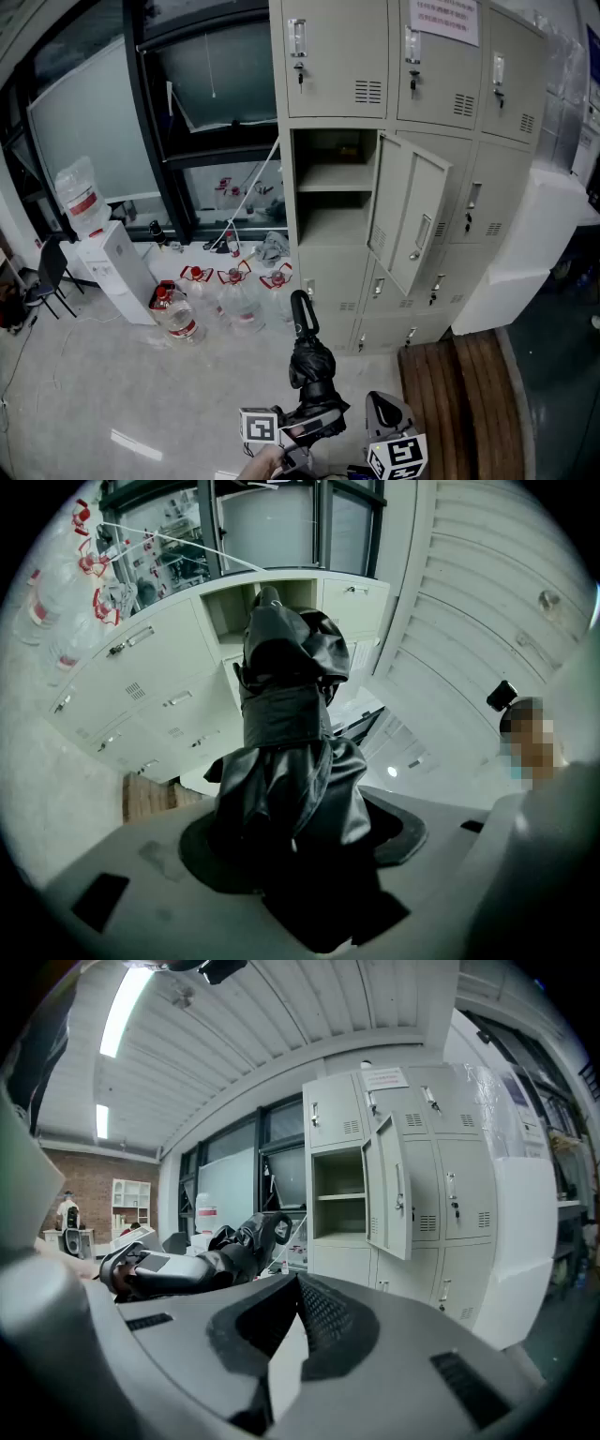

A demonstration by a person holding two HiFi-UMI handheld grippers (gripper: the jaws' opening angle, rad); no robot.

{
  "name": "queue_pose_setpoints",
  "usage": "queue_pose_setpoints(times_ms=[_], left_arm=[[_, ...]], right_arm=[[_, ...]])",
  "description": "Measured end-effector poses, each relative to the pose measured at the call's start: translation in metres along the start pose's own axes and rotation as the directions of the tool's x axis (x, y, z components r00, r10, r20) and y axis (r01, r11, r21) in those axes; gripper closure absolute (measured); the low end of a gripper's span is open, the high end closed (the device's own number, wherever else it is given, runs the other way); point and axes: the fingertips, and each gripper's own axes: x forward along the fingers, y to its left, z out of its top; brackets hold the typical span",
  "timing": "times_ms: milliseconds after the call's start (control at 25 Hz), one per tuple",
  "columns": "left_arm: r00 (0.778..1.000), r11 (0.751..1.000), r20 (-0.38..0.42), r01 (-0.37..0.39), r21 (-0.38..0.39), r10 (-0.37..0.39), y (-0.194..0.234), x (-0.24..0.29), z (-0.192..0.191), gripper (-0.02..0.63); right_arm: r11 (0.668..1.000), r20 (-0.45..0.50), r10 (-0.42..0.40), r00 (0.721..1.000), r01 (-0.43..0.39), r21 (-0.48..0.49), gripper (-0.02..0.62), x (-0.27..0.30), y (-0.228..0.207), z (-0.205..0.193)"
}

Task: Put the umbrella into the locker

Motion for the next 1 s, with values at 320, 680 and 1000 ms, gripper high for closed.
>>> queue_pose_setpoints(times_ms=[320, 680, 1000], left_arm=[[1.000, 1.000, -0.002, -0.013, -0.024, 0.013, 0.001, -0.001, -0.012, 0.328], [1.000, 1.000, -0.001, -0.026, -0.015, 0.026, 0.012, 0.007, -0.006, 0.328], [0.997, 0.998, -0.055, -0.059, 0.023, 0.060, 0.045, 0.034, 0.036, 0.328]], right_arm=[[1.000, -0.005, 0.006, 1.000, -0.006, 0.001, 0.595, -0.007, 0.000, -0.003], [0.999, -0.028, -0.009, 1.000, 0.010, 0.041, 0.594, 0.003, -0.012, -0.016], [0.998, -0.035, -0.020, 0.999, 0.022, 0.057, 0.594, 0.058, -0.046, -0.009]])
